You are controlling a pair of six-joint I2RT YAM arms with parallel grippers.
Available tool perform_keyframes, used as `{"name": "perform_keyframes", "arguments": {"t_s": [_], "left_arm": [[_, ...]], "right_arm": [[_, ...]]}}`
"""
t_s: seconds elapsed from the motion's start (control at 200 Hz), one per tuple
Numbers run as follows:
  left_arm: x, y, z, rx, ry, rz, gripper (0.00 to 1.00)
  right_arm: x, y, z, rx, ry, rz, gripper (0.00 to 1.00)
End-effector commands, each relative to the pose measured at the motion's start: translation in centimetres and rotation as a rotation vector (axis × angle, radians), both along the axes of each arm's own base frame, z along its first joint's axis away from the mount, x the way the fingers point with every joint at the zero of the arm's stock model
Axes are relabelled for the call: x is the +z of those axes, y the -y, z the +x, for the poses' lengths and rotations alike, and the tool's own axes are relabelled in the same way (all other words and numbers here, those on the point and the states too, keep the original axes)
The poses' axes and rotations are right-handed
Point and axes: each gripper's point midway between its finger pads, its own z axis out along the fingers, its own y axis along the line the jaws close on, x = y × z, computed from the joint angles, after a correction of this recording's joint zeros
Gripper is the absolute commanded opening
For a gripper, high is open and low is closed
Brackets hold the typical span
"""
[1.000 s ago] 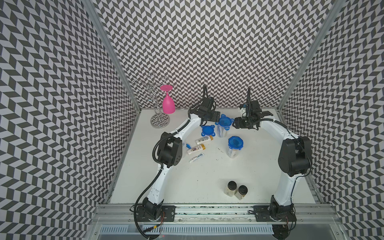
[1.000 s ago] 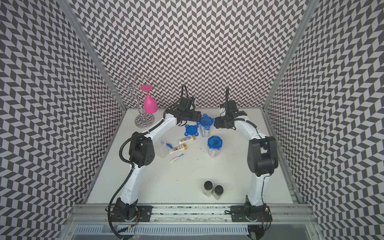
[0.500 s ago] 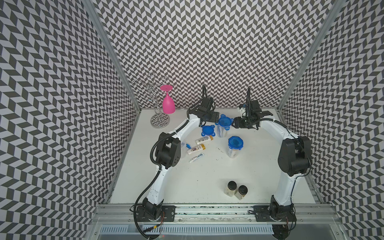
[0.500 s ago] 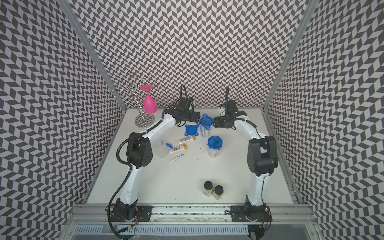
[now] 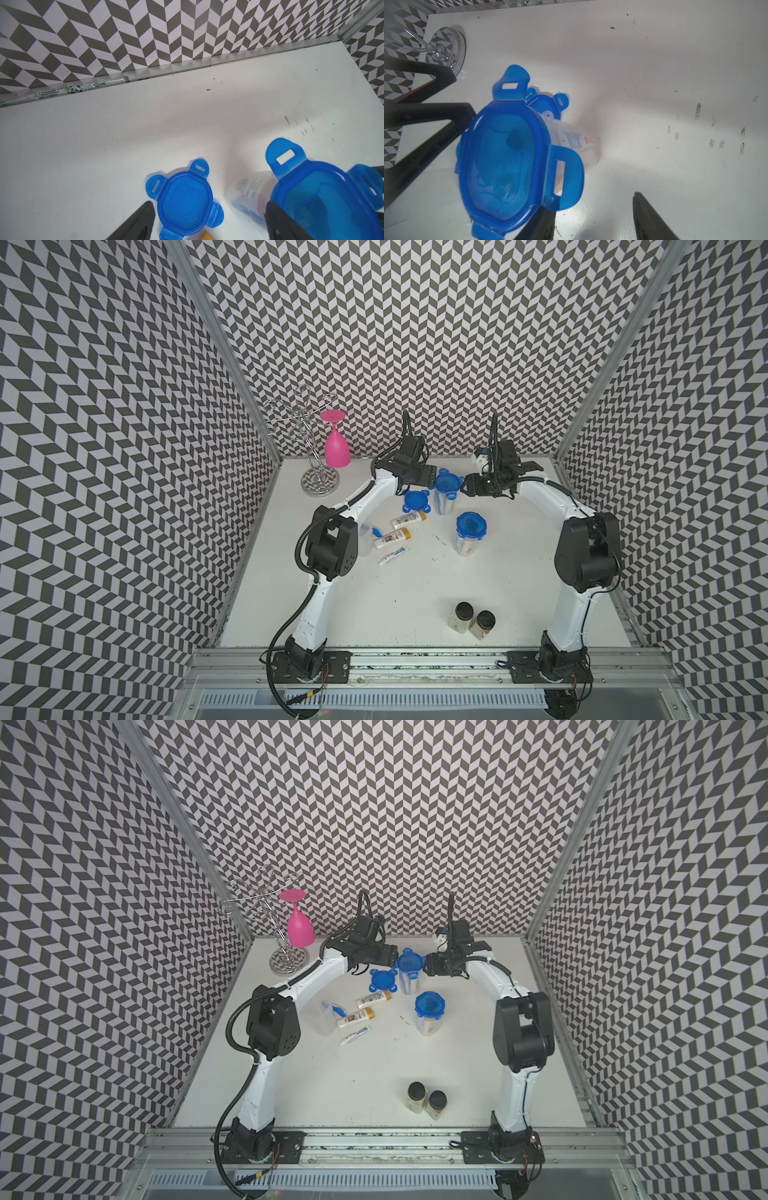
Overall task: Pack away toiletry kits
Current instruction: Adjust the lid on the container, then close the fastener on the container.
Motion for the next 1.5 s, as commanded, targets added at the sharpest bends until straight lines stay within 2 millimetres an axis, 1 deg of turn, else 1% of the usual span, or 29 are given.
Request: {"name": "perform_keyframes", "arguments": {"t_s": [0.0, 0.135, 0.406, 0.581, 0.626, 0.716, 0.806, 0.871, 0.901, 1.022, 1.092, 1.187, 1.282, 1.387, 1.492], "left_arm": [[2.4, -0.1, -0.5, -0.003, 0.033, -0.019, 0.85], [2.3, 0.0, -0.8, -0.01, 0.026, -0.02, 0.85], [2.2, 0.2, -1.7, -0.019, 0.018, -0.015, 0.85], [2.7, 0.0, -1.6, -0.013, 0.031, -0.011, 0.85], [3.0, -0.4, -1.4, -0.001, 0.033, 0.0, 0.86], [4.2, -2.2, -0.9, 0.046, 0.041, 0.012, 0.86], [5.2, -3.8, -0.8, 0.067, 0.032, -0.006, 0.86], [6.4, -3.8, -1.3, 0.054, 0.036, -0.024, 0.85], [6.6, -3.6, -1.6, 0.042, 0.025, -0.037, 0.85], [7.5, -1.7, -3.1, -0.012, -0.024, -0.121, 0.84], [8.1, -0.6, -3.7, -0.034, -0.047, -0.165, 0.83], [8.3, 0.6, -4.4, -0.044, -0.094, -0.211, 0.81], [7.4, 1.5, -5.1, -0.043, -0.144, -0.24, 0.79], [6.0, 2.1, -5.3, -0.035, -0.177, -0.24, 0.76], [5.4, 2.8, -5.4, -0.037, -0.186, -0.234, 0.75]], "right_arm": [[0.8, -0.7, 1.0, 0.007, 0.041, 0.015, 0.58], [0.8, -0.5, 1.1, -0.001, 0.043, 0.006, 0.58], [0.7, 0.8, 1.1, -0.034, 0.037, 0.008, 0.58], [0.8, 1.6, 0.8, -0.051, 0.028, 0.007, 0.58], [0.9, 1.9, 0.6, -0.064, 0.024, 0.005, 0.58], [1.1, 3.1, -0.4, -0.094, 0.016, -0.033, 0.58], [2.3, 3.8, -1.0, -0.107, 0.045, -0.06, 0.58], [3.4, 3.4, -0.9, -0.089, 0.059, -0.05, 0.58], [4.1, 3.2, -0.8, -0.082, 0.065, -0.04, 0.58], [7.0, 1.5, 0.9, -0.041, 0.124, -0.001, 0.58], [7.7, 0.4, 1.8, -0.012, 0.139, 0.015, 0.58], [7.4, -0.9, 2.6, 0.015, 0.12, 0.049, 0.58], [6.7, -2.1, 2.9, 0.039, 0.096, 0.057, 0.58], [5.5, -2.6, 2.7, 0.054, 0.066, 0.054, 0.58], [4.1, -2.6, 2.4, 0.059, 0.038, 0.047, 0.58]]}}
